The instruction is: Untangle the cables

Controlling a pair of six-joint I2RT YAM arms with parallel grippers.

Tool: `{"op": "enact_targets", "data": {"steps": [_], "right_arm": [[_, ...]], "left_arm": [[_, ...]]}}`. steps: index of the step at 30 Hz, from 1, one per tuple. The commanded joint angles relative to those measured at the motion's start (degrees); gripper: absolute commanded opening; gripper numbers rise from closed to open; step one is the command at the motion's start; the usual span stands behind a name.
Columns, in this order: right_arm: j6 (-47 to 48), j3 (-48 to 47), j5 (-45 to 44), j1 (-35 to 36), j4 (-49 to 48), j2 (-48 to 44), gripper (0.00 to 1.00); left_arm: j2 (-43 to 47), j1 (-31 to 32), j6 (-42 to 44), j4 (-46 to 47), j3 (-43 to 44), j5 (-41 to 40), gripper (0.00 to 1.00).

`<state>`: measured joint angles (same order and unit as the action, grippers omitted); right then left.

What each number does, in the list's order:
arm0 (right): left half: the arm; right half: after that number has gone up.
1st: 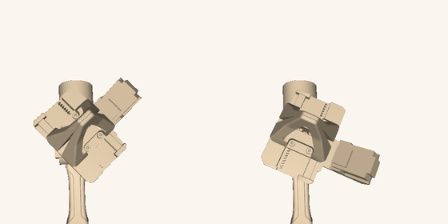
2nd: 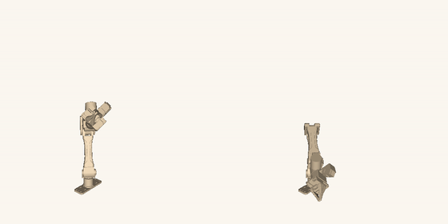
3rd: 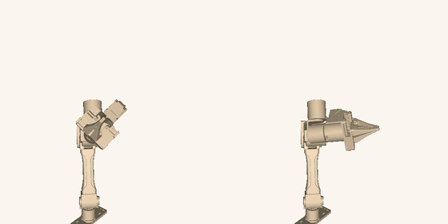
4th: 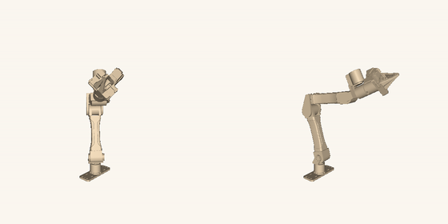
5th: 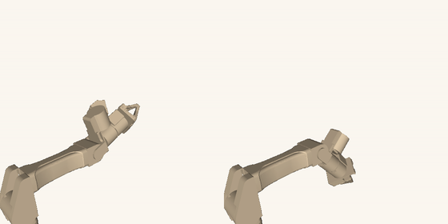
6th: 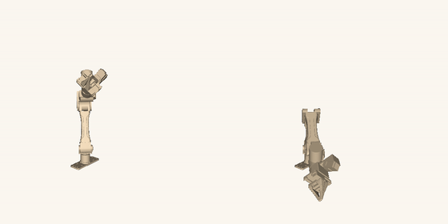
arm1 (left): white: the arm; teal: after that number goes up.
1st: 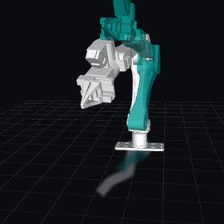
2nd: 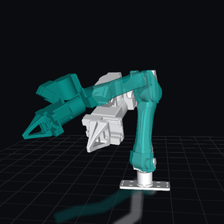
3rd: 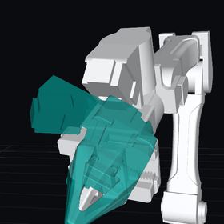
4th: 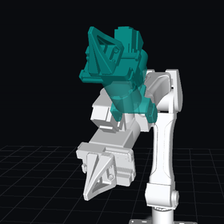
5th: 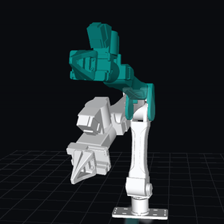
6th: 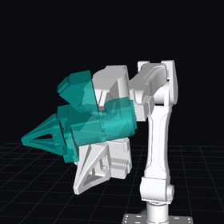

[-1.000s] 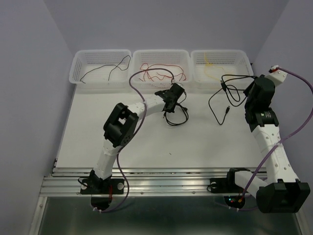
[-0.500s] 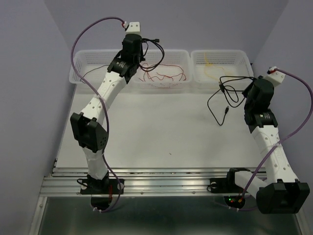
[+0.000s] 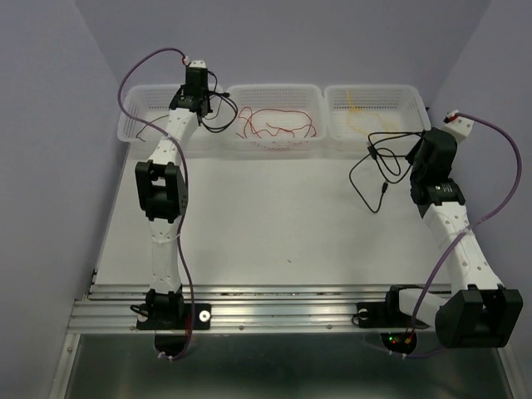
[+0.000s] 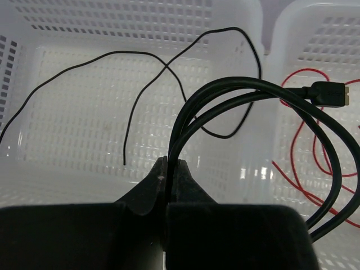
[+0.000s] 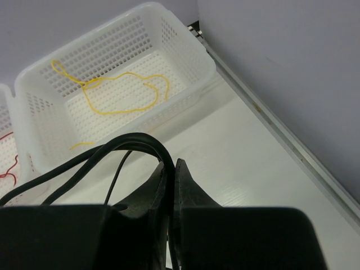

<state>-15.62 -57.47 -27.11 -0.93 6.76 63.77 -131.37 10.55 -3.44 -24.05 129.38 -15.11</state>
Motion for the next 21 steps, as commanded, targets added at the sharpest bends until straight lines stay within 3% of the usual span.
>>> {"op": "enact_targets", "data": {"steps": [1, 14, 21], "right_arm": [[0.3, -1.2, 0.7, 0.1, -4.0, 0.8, 0.01], [0.3, -1.7, 0.8, 0.1, -3.5, 3.4, 0.01], [0.1, -2.4, 1.6, 0.1, -3.0, 4.8, 0.01]], "left_arm": [[2.1, -2.8, 1.5, 2.2, 2.8, 1.8, 0.0], [-7.5, -7.9, 1.9, 6.0, 9.3, 2.8, 0.0], [-11.2, -10.5, -2.9, 6.0, 12.1, -2.6, 0.0]]}}
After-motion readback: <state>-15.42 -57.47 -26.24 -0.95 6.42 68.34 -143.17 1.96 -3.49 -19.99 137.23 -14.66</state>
